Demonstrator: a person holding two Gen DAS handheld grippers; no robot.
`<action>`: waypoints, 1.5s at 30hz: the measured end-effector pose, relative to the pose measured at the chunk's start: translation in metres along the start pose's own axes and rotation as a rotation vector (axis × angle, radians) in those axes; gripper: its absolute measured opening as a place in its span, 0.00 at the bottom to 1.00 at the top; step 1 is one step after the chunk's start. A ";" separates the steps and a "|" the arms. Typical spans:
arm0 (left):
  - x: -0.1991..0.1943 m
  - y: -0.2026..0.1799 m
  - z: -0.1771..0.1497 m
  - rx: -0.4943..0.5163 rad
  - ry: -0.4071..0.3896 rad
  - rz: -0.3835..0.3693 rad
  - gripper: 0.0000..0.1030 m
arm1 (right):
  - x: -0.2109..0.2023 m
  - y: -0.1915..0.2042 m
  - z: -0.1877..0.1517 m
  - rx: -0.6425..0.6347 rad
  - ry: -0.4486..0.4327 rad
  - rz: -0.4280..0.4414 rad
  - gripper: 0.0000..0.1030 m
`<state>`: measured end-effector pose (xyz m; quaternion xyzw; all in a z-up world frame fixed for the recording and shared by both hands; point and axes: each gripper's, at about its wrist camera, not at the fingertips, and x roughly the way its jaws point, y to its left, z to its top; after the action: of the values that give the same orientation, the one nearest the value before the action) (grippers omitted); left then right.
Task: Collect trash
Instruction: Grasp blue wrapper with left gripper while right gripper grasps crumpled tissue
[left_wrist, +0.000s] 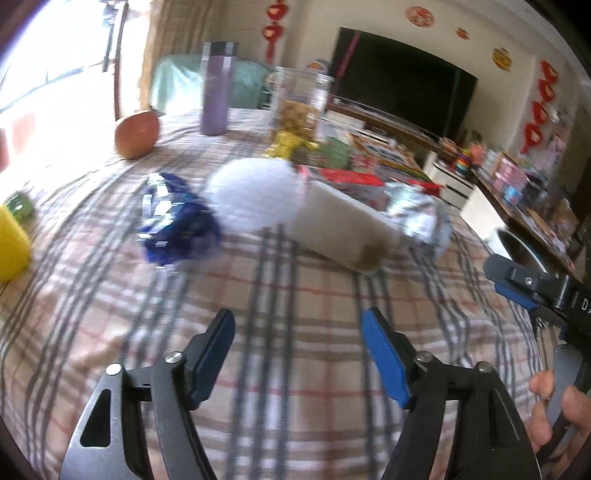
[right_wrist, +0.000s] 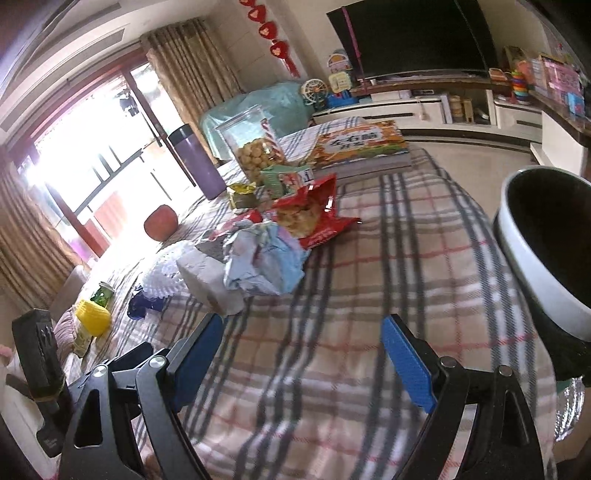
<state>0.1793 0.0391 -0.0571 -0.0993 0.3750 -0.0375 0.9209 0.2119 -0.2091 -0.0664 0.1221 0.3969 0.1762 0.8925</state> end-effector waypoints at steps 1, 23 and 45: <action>-0.001 0.003 0.000 -0.011 -0.004 0.009 0.73 | 0.002 0.002 0.001 0.000 0.000 0.003 0.87; 0.044 0.050 0.051 -0.093 0.002 0.116 0.53 | 0.054 0.020 0.028 -0.055 0.013 -0.001 0.50; -0.040 0.007 -0.004 0.011 -0.081 -0.029 0.39 | -0.009 -0.002 -0.001 -0.022 -0.044 0.033 0.29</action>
<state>0.1483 0.0511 -0.0340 -0.1010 0.3355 -0.0490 0.9353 0.2058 -0.2146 -0.0614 0.1228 0.3733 0.1924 0.8992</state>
